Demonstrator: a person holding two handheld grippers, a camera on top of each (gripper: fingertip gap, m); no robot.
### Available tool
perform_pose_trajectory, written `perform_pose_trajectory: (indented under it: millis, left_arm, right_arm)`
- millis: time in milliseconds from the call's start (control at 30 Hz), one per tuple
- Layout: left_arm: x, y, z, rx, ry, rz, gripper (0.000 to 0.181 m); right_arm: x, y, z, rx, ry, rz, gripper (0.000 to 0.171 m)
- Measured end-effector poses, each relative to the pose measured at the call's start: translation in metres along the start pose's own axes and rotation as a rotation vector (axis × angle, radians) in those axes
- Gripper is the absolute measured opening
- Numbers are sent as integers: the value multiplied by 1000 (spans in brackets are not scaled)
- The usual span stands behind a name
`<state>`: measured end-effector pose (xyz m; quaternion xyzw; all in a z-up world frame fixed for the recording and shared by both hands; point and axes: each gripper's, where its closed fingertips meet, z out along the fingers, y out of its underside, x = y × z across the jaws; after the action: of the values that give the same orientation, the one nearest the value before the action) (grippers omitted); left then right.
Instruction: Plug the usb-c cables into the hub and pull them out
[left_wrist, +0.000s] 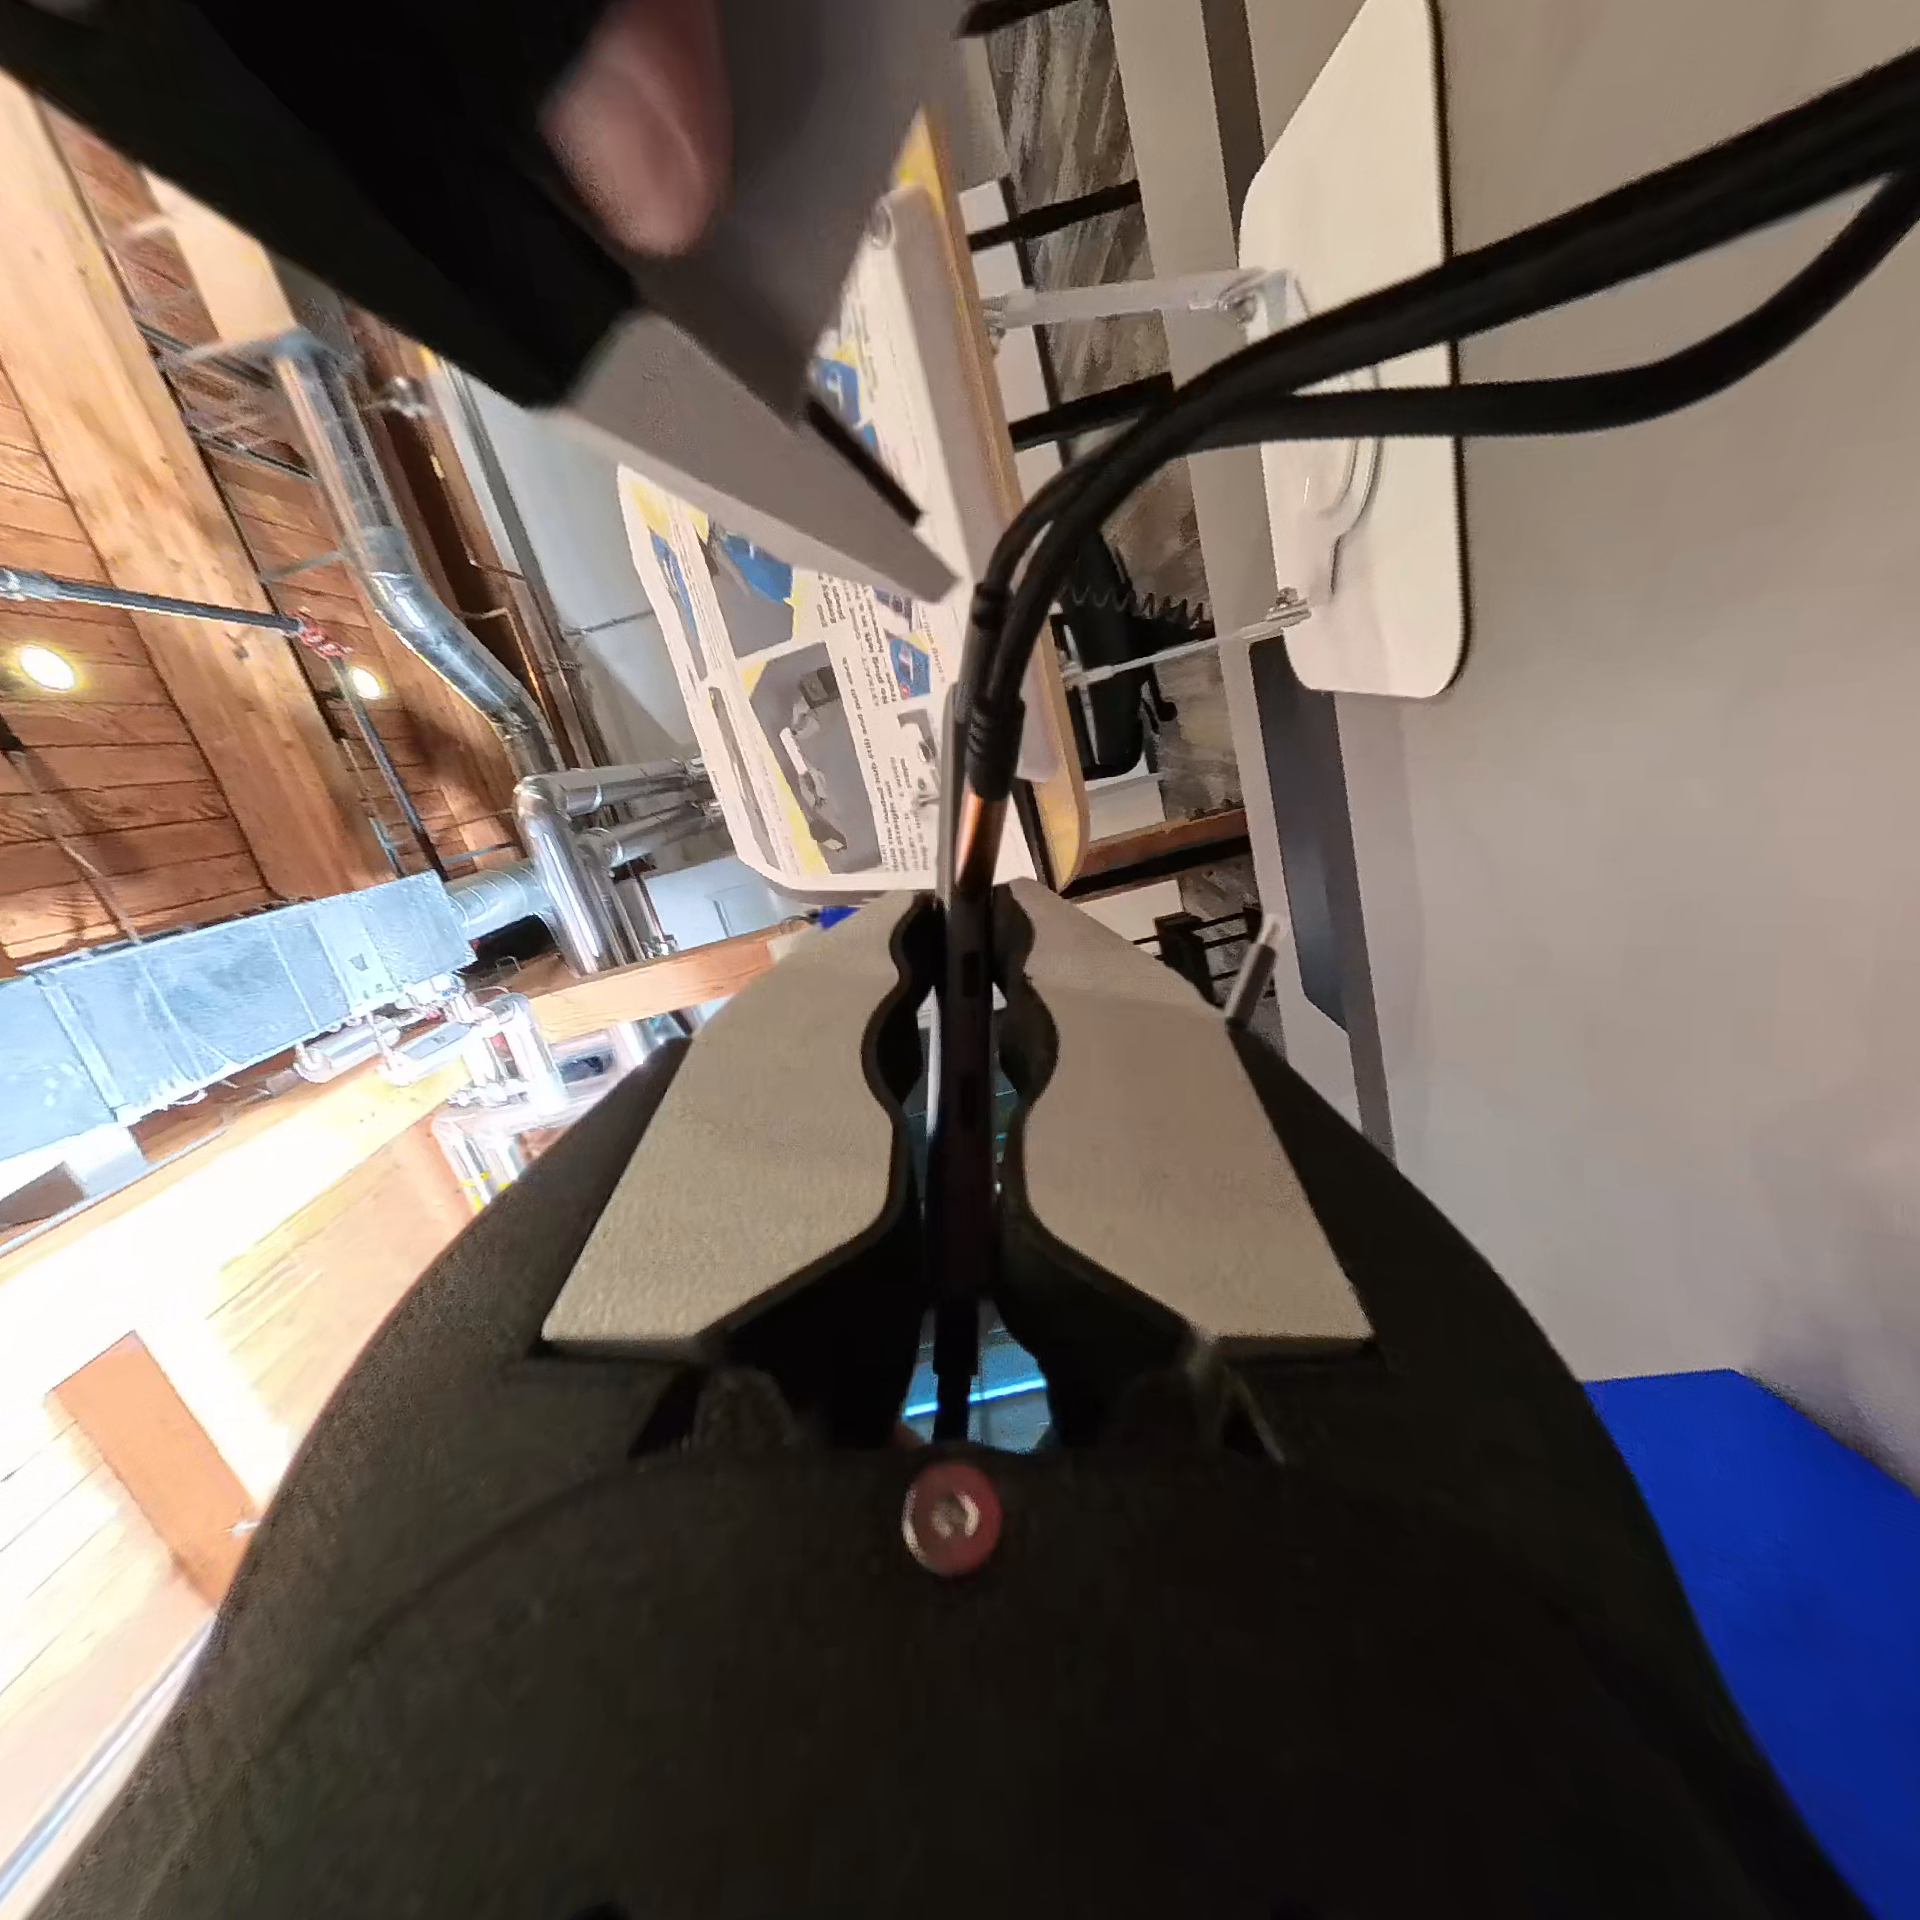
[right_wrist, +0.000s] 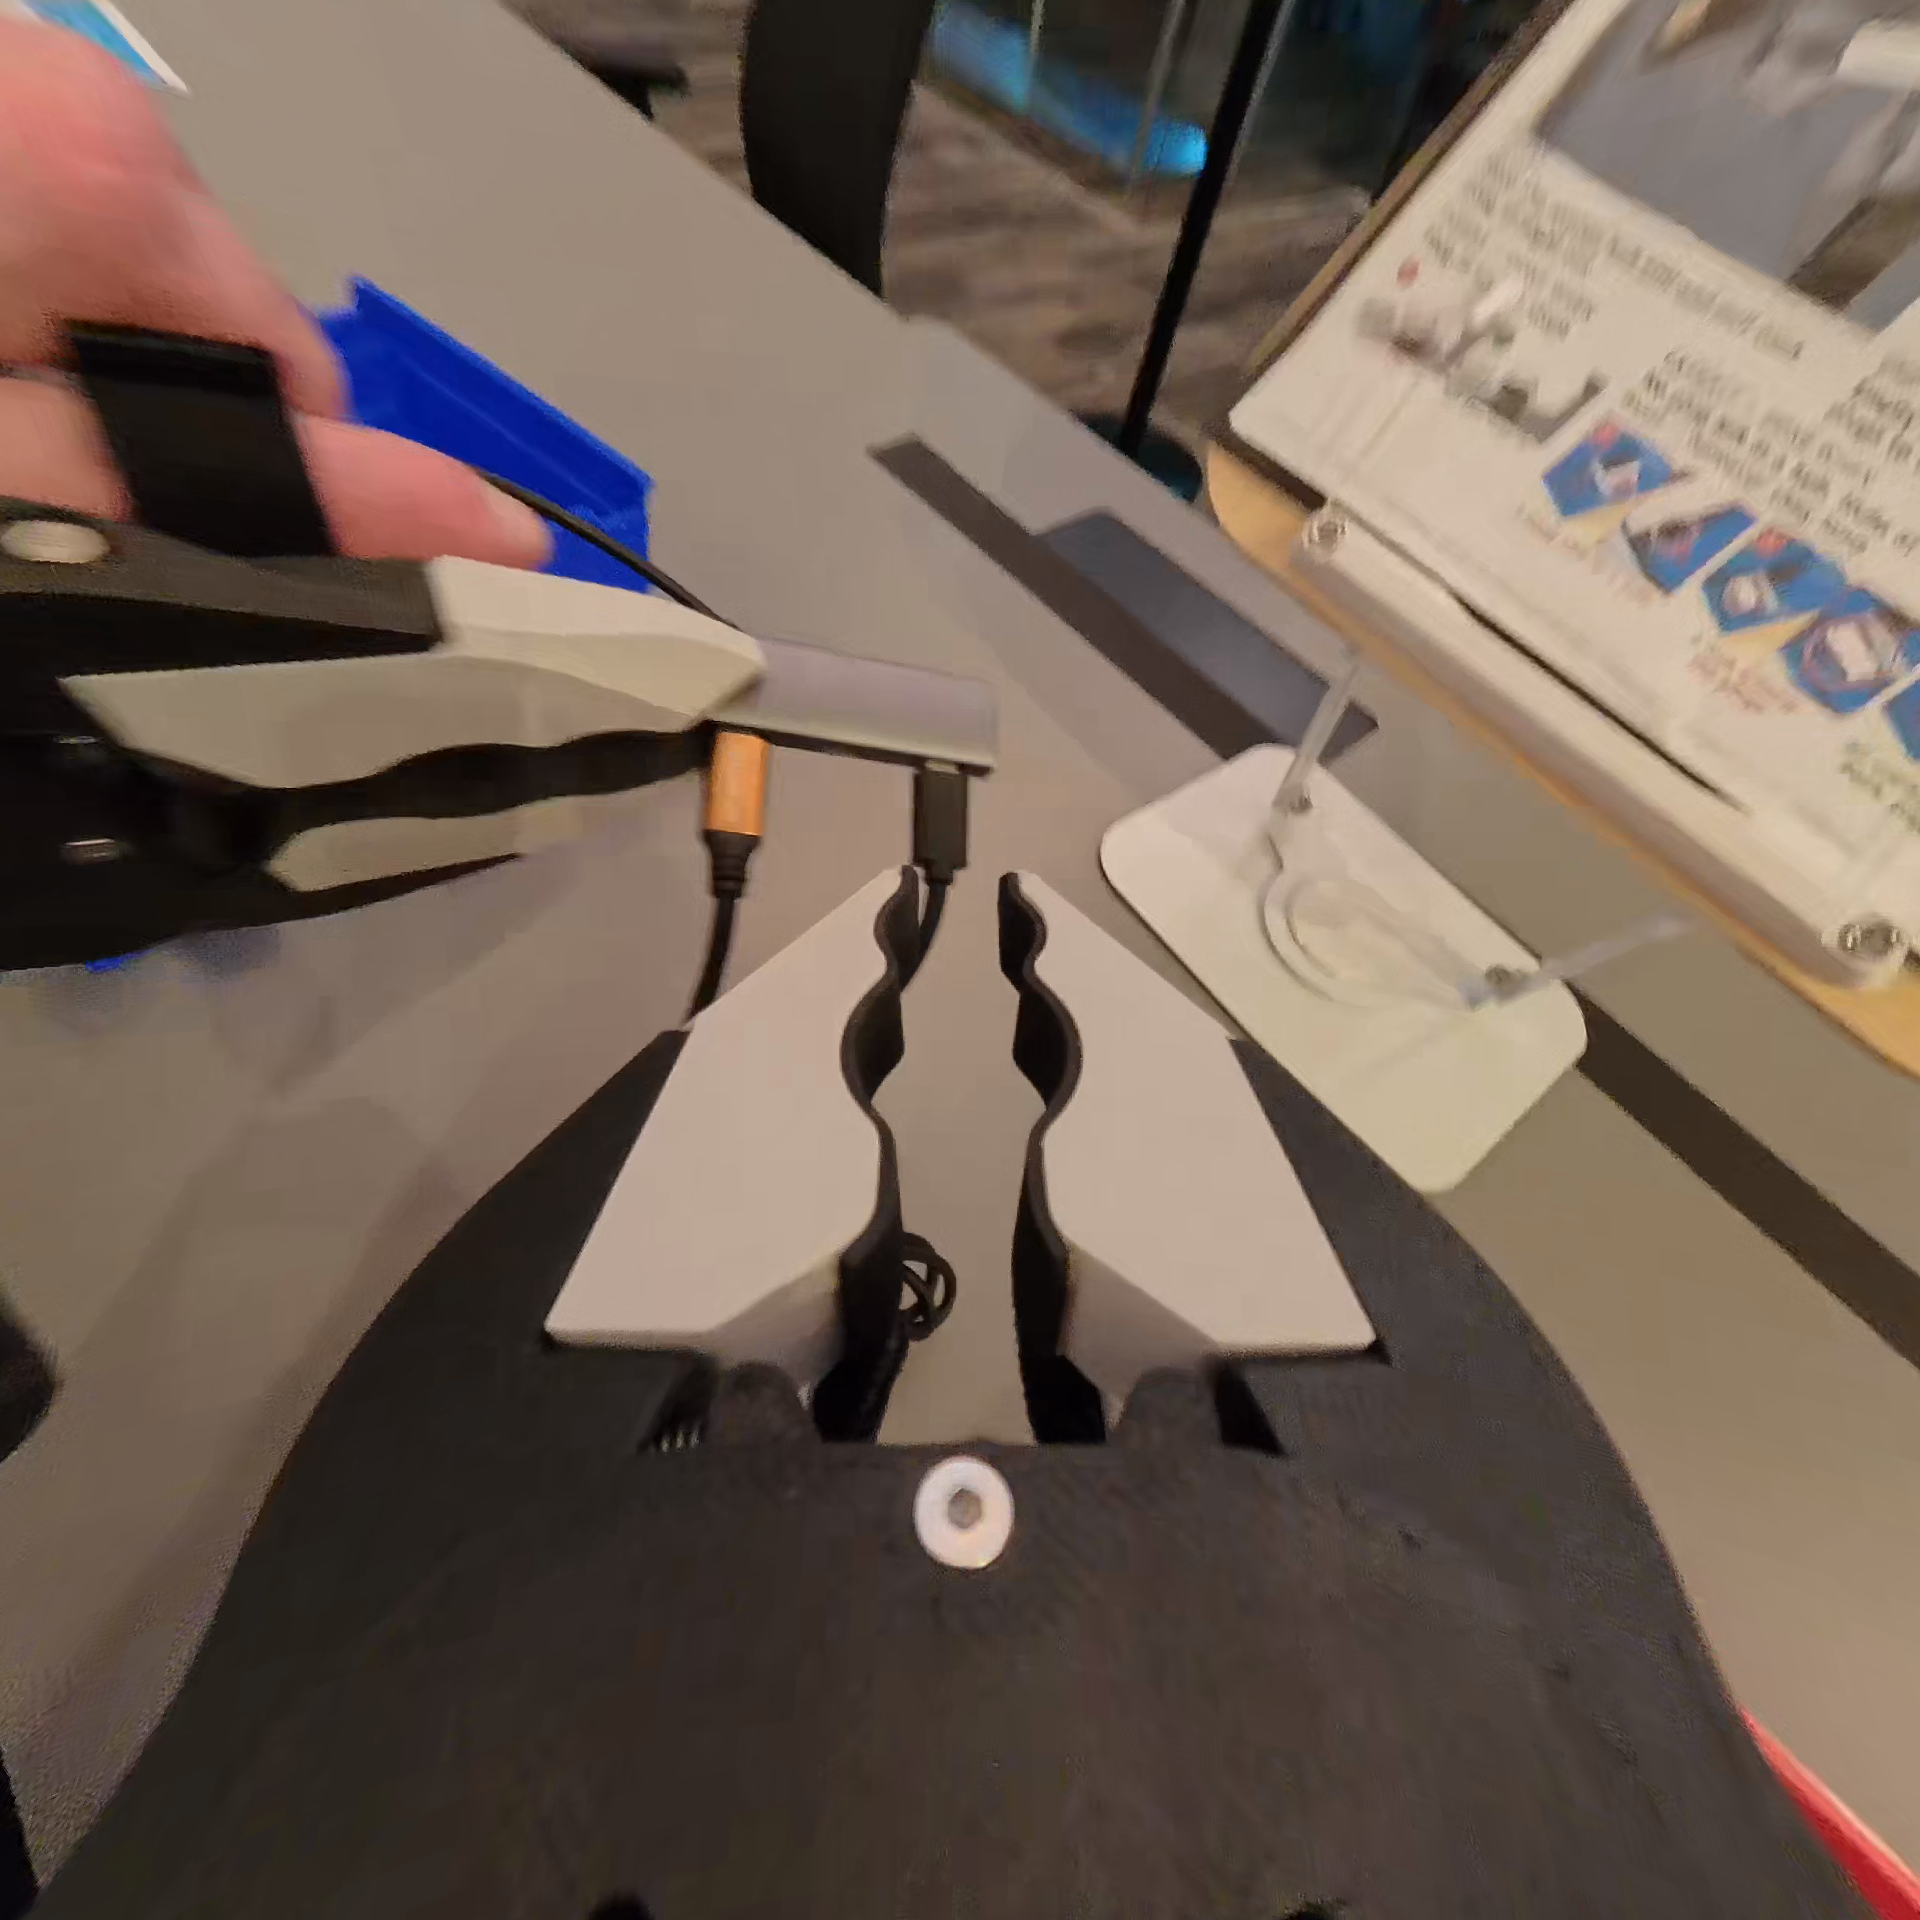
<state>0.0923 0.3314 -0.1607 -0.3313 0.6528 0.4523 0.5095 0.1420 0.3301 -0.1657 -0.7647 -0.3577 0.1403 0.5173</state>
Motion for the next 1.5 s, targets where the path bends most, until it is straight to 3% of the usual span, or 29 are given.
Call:
perform_pose_trajectory:
  millis: [67,267,600,833,1300,1433,1500]
  left_arm:
    - [2,4,3,-13,27,-16,10]
    - [7,3,3,6,126,-147,9]
    - [0,-1,-4,44,124,-280,10]
    - [3,0,-2,44,155,-372,9]
    - [14,-6,1,122,253,-515,10]
    - [20,-5,7,104,254,-504,10]
    - [20,-3,9,101,256,-521,9]
  right_arm:
    - [-12,-12,-9,81,-51,17,12]
    - [-37,-7,3,108,-134,78,14]
    - [-45,-13,13,257,-199,257,13]
    - [-42,-14,14,313,-112,248,10]
    - [-40,-6,16,269,-108,181,9]
    - [-37,-6,20,184,106,94,9]
    - [-37,-8,21,188,116,115,9]
